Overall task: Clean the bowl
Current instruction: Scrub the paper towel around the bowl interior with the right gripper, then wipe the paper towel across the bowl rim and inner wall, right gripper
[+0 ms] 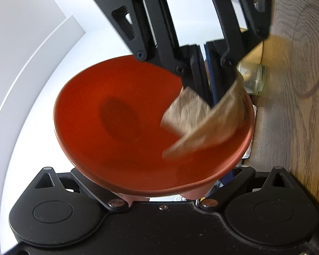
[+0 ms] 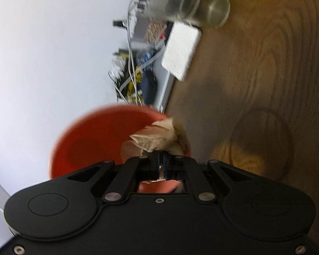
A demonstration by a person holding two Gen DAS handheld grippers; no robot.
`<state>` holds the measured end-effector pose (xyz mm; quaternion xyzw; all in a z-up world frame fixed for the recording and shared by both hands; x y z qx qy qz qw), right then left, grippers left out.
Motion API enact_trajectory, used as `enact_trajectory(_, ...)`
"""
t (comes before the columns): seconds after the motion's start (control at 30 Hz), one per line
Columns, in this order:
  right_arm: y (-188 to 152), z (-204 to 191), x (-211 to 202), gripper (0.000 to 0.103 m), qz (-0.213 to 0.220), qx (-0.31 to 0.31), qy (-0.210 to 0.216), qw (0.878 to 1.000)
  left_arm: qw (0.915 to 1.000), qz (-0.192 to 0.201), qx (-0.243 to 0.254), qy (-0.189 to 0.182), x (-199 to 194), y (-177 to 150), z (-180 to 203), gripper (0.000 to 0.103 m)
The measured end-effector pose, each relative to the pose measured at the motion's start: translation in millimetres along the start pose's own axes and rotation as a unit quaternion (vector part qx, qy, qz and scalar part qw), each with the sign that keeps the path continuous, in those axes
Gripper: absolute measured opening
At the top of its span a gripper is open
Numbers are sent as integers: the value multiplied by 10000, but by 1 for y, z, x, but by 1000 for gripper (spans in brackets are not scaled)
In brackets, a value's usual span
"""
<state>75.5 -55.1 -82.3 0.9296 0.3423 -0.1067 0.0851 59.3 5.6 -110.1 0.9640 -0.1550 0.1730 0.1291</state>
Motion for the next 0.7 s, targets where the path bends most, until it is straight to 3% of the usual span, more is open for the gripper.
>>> enact_trajectory(0.43, -28, -35, -1, 5, -353, -315, 405, 9981, 10000, 0, 0, -2, -1, 0, -1, 96)
enact_trajectory(0.7, -4, -50, -24, 5, 227, -538, 362, 9976, 10000, 0, 1, -2, -2, 0, -2, 96)
Point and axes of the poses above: each gripper's, at about its wrist camera, not at the fingertips, and x roughly the way its jaws point, z to its right, y to its top, the point moved 4 cm from there along x, roughly the way its jaws point, and after that the axes turned 2 degrees about -z, right-handed, at the moved point
